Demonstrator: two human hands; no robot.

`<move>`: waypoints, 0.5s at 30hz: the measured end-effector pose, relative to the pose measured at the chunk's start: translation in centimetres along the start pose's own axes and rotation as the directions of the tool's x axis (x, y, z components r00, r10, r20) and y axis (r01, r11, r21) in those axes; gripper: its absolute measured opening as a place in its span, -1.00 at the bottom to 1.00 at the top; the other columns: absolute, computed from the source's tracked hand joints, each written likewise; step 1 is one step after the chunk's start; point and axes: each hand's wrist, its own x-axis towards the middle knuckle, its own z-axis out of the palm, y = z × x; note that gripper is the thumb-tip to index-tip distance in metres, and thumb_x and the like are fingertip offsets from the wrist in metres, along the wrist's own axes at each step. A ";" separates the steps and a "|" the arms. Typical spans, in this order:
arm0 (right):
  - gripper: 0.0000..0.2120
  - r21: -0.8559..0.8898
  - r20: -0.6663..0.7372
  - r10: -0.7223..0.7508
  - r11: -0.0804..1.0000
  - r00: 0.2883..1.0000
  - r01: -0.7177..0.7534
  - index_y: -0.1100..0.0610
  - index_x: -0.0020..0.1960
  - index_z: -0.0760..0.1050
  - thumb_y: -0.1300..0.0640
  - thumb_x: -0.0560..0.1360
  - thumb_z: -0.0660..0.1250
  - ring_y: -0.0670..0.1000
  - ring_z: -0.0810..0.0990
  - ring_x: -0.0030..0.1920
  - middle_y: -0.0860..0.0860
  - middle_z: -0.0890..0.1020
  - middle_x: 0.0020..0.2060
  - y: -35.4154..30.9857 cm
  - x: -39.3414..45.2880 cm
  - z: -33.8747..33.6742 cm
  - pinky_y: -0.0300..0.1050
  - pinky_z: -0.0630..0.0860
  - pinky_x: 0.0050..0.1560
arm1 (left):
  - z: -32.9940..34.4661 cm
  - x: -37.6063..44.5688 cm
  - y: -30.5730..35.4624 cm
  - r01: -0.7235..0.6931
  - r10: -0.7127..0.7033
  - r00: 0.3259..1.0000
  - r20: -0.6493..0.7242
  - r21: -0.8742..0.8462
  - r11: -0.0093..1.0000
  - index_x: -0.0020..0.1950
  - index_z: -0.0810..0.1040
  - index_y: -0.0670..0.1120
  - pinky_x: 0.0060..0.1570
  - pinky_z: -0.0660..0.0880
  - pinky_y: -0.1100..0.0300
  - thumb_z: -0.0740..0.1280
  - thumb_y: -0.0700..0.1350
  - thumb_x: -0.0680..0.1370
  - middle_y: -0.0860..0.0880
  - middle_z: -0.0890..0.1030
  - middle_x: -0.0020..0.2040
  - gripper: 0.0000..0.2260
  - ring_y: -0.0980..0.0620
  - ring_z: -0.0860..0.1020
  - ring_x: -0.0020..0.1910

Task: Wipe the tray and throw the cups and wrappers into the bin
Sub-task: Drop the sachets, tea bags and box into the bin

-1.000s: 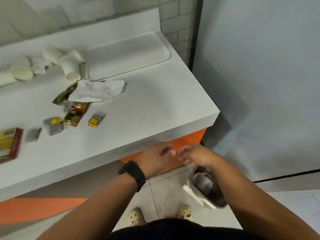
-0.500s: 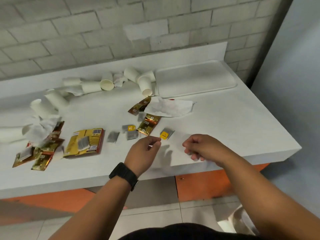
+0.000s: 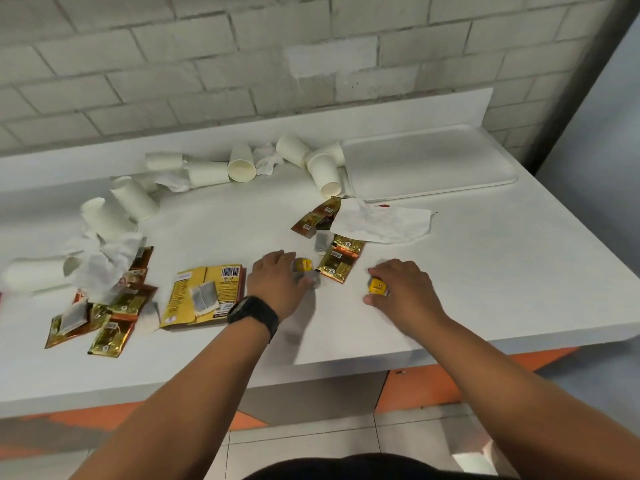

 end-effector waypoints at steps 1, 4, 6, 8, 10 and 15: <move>-0.52 0.004 -0.008 -0.006 1.000 1.000 0.006 -0.06 0.35 0.45 -0.15 0.46 0.36 0.05 0.37 0.31 -0.06 0.46 0.34 -0.1 0.0 -0.1 -0.06 0.31 0.24 | -0.1 0.6 0.0 -0.011 0.011 1.000 0.022 0.025 1.000 0.45 0.31 0.03 0.34 0.29 -0.05 0.26 0.21 0.48 -0.05 0.35 0.45 -0.42 -0.12 0.28 0.43; -0.58 0.001 -0.031 -0.013 1.000 0.999 0.013 -0.04 0.32 0.49 -0.09 0.49 0.36 0.05 0.43 0.26 -0.06 0.53 0.29 -0.1 0.1 0.1 -0.09 0.32 0.18 | -1.2 1.6 0.4 -0.050 0.045 0.997 0.064 0.076 0.996 0.37 0.34 0.07 0.18 0.37 -0.02 0.28 0.24 0.46 -0.04 0.47 0.32 -0.47 -0.14 0.40 0.30; -0.60 0.016 -0.079 -0.010 1.000 0.997 0.012 -0.03 0.34 0.47 -0.06 0.53 0.32 0.05 0.46 0.23 -0.05 0.57 0.25 -0.1 -0.2 0.1 -0.11 0.35 0.15 | -1.8 2.0 0.5 -0.040 0.033 0.996 0.080 0.096 0.995 0.37 0.35 0.07 0.13 0.38 -0.01 0.31 0.26 0.45 -0.05 0.50 0.27 -0.45 -0.15 0.43 0.25; -0.59 0.034 -0.129 0.002 0.999 0.992 0.003 -0.02 0.37 0.44 -0.07 0.55 0.28 0.06 0.51 0.18 -0.02 0.61 0.18 -0.1 -0.4 0.2 -0.11 0.40 0.09 | -2.1 2.3 0.6 -0.032 0.025 0.996 0.081 0.089 0.996 0.36 0.37 0.05 0.13 0.37 0.00 0.35 0.24 0.43 -0.05 0.53 0.24 -0.44 -0.14 0.43 0.23; -0.60 0.062 -0.185 0.017 0.998 0.983 -0.005 0.01 0.36 0.45 -0.09 0.57 0.23 0.08 0.57 0.07 0.02 0.65 0.05 0.0 -0.5 0.3 -0.09 0.44 -0.01 | -2.2 2.4 0.6 -0.011 0.005 0.996 0.091 0.067 0.998 0.31 0.43 0.05 0.11 0.40 0.01 0.38 0.24 0.41 -0.02 0.57 0.18 -0.47 -0.12 0.47 0.19; -0.72 0.193 -0.265 0.073 0.981 0.962 -0.021 0.10 0.09 0.55 0.01 0.63 0.11 0.08 0.61 -0.17 0.03 0.66 -0.18 0.0 -0.8 0.0 -0.03 0.51 -0.19 | -1.7 2.4 0.5 0.007 0.004 0.995 0.095 -0.115 0.993 0.09 0.55 0.04 -0.03 0.50 0.07 0.45 0.15 0.38 -0.01 0.60 0.02 -0.65 -0.06 0.55 0.01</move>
